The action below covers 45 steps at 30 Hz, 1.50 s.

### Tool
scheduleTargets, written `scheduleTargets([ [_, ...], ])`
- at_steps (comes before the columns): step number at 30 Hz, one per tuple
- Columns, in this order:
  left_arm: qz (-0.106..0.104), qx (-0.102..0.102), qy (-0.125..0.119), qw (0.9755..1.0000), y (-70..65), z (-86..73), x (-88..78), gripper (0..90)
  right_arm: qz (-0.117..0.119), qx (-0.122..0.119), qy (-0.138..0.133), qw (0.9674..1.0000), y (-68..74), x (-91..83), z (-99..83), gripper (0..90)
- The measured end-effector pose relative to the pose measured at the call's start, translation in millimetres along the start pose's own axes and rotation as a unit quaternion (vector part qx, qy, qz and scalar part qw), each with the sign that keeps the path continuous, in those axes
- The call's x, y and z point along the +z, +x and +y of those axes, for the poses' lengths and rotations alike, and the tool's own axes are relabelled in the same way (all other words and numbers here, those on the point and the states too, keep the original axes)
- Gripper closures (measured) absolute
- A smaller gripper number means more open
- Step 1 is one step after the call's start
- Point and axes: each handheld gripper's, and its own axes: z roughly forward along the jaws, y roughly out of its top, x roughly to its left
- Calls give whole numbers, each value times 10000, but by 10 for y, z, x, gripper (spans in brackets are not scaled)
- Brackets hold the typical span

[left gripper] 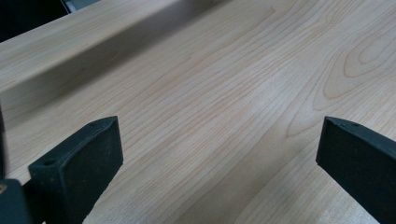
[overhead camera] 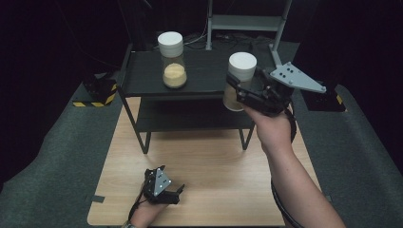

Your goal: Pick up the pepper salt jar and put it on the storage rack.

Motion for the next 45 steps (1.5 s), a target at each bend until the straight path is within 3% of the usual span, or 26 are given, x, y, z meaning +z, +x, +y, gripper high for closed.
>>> scheduleTargets([
  [8,-22,7,-5,10000,9,-1,-2,8,-79,118,-77,9999,-62,186,93,342],
  [17,-36,-4,-29,10000,16,-10,-7,8,-166,43,-18,9999,-71,424,161,341],
  [33,-65,-36,-54,10000,31,-22,-15,7,-285,68,63,9996,-113,765,137,341],
  [45,-82,-53,-76,9999,40,-30,-17,8,-371,73,162,9992,-120,905,66,341],
])
